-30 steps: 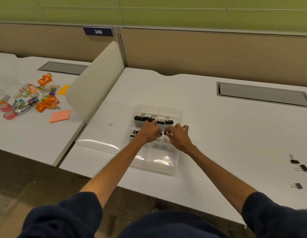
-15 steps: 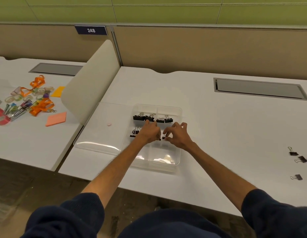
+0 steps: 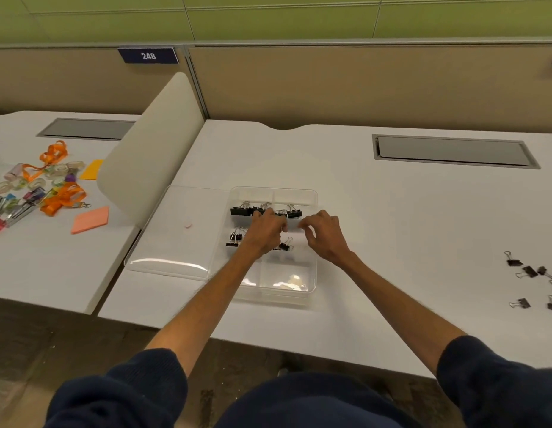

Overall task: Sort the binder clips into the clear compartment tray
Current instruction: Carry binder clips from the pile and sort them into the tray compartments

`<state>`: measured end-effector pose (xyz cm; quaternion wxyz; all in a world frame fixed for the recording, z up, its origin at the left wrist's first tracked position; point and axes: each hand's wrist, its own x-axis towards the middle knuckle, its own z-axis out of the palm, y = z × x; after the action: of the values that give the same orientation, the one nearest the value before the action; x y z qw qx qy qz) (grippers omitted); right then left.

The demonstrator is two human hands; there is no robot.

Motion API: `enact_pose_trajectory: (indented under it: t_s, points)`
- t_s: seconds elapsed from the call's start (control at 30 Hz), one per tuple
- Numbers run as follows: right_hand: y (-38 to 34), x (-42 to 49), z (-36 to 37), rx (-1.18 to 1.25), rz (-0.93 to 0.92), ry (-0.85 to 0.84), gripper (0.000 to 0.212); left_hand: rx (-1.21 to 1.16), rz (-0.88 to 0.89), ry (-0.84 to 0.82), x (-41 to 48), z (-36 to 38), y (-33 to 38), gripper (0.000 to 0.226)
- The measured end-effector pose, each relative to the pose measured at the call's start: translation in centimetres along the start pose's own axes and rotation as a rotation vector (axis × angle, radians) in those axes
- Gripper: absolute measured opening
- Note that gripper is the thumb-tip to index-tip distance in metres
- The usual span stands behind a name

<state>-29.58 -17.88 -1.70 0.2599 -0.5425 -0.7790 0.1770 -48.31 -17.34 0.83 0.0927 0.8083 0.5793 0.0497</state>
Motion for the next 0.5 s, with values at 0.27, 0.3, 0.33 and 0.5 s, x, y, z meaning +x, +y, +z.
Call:
enact_pose_trajectory:
  t_s: [0.27,0.3,0.33,0.5]
  points:
    - [3.3,-1.6,-2.8,-0.028,0.069,0.108,0.028,-0.083,-0.021,0.119,2.2,1.0,4.5,0.024]
    - [3.8,-1.9,-3.2,-0.033,0.080,0.118,0.028,-0.081,-0.008,0.137,2.5,1.2,5.1,0.021]
    - [4.3,-2.2,-3.7,-0.038,0.090,0.127,0.028,-0.079,0.007,0.157,2.8,1.5,5.8,0.018]
    - [7.4,-4.0,-6.3,-0.057,0.161,0.162,0.027,-0.020,0.109,0.209,4.4,2.5,9.7,0.022]
